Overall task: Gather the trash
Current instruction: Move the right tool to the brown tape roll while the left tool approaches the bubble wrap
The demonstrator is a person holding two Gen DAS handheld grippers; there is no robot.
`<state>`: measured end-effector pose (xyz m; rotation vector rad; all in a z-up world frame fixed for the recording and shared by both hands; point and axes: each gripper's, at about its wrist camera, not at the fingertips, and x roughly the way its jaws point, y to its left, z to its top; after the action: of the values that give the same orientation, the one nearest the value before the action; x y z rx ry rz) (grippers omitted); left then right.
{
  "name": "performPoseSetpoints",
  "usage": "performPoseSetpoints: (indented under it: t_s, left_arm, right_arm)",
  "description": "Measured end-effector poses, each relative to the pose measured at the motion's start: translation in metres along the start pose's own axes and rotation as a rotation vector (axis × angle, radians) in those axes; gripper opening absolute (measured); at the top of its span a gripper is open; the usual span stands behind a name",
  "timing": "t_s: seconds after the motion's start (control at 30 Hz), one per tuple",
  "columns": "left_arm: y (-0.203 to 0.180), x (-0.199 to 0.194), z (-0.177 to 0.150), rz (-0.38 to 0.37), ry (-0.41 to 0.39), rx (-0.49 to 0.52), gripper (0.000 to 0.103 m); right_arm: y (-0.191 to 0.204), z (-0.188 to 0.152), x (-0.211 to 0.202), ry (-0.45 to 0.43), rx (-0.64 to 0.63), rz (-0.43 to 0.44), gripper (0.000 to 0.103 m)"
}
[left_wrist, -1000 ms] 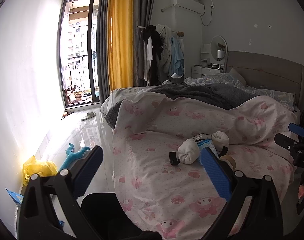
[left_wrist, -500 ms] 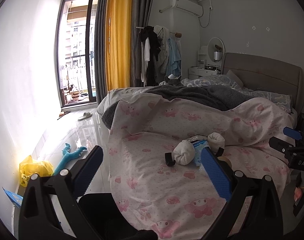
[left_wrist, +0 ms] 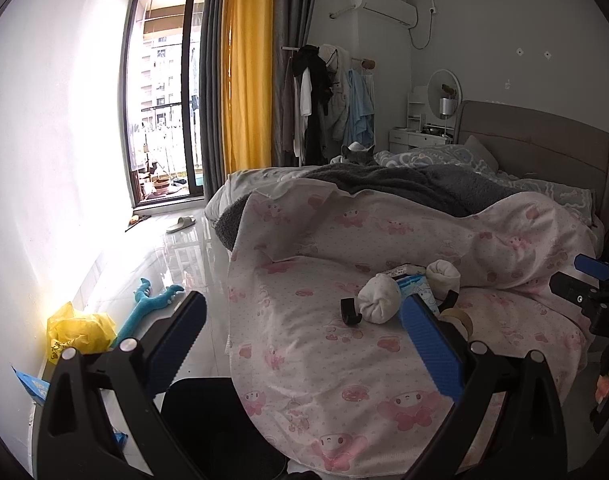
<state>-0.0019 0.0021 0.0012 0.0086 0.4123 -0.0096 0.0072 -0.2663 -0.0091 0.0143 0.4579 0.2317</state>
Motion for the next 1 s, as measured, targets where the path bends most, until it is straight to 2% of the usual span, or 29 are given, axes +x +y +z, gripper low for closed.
performPoseSetpoints:
  t_s: [0.13,0.4,0.5,0.57,0.67,0.77,0.9,1.0]
  left_arm:
    - [-0.008,-0.001,-0.001,-0.057,0.002,0.03,0.1]
    - [-0.024,0.003,-0.008,-0.1,0.022,0.092,0.1]
    - [-0.03,0.009,-0.01,-0.094,0.032,0.116,0.1]
    - [-0.031,0.012,-0.011,-0.099,0.032,0.107,0.099]
    - [-0.027,0.019,-0.011,-0.159,0.051,0.05,0.099]
    - [-0.029,0.027,-0.012,-0.2,0.091,0.049,0.098]
    - [-0.034,0.041,-0.016,-0.232,0.142,0.087,0.083]
    - [-0.034,0.049,-0.017,-0.261,0.17,0.079,0.083]
  right_arm:
    - [0.001,-0.001,0.002,0.013,-0.013,0.016,0.101]
    - [0.006,-0.002,0.011,0.048,-0.052,0.048,0.101]
    - [0.005,-0.004,0.017,0.081,-0.057,0.069,0.101]
    - [0.002,-0.005,0.023,0.103,-0.039,0.097,0.101]
    - [-0.001,-0.006,0.029,0.127,-0.023,0.128,0.1]
    - [-0.001,-0.007,0.035,0.149,-0.028,0.144,0.094]
    - [-0.002,-0.008,0.046,0.178,-0.031,0.157,0.08]
    - [-0.002,-0.008,0.055,0.208,-0.024,0.184,0.076]
